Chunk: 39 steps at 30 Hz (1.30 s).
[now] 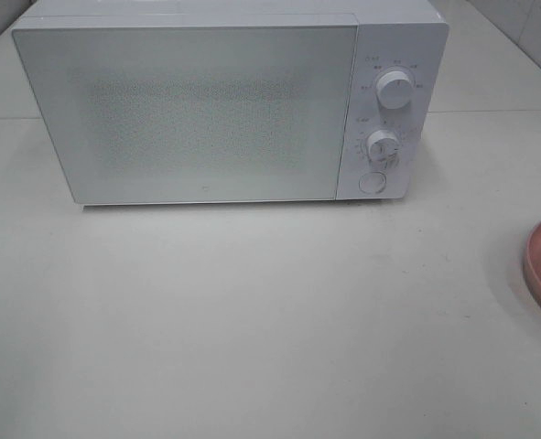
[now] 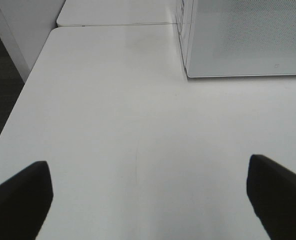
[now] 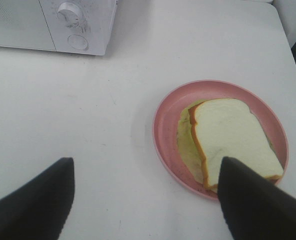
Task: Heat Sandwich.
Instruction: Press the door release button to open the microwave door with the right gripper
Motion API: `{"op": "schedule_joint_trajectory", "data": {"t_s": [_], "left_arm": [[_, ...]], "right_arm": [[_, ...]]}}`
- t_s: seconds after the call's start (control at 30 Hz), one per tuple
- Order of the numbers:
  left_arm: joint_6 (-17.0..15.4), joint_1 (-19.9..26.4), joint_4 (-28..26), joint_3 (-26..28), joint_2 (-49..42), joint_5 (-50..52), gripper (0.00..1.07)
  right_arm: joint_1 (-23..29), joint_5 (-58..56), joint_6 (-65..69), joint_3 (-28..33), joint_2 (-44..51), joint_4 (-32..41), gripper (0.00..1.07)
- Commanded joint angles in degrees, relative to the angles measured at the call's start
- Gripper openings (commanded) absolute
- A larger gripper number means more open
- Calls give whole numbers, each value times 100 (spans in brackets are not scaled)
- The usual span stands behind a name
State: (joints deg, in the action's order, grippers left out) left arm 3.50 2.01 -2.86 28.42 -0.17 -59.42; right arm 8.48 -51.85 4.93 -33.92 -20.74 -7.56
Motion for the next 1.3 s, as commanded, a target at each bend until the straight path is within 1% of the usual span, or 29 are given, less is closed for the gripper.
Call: {"op": "schedule_joint_trajectory", "data": {"t_s": [0.03,0.4,0.8,0.83,0.9,0.97,1.2,1.3], "left_arm": [[11,11,-40,-17,-160,46,100],[11,11,-40,-17,-160,46,100],[11,11,-40,-17,-160,46,100],[11,11,-40,-17,-160,46,100],[11,11,-40,-17,-160,46,100],[11,11,-40,-17,-160,46,100],[11,11,-40,-17,-160,46,100],[11,11,-40,-17,-160,46,100]], "right_arm": [[-40,304,17,-40,-298,11,76],[-40,1392,17,-40,-1375,23,76],[-40,2384,17,-40,-2275,34,76],[-40,2647,17,-40,-2447,34,76],[-40,2756,17,-40,-2510,34,76],[-40,3168,17,-40,-2796,34,76],[-40,3953,34,-40,-3363,34,76],[-40,4584,34,-40,-3782,34,76]]}}
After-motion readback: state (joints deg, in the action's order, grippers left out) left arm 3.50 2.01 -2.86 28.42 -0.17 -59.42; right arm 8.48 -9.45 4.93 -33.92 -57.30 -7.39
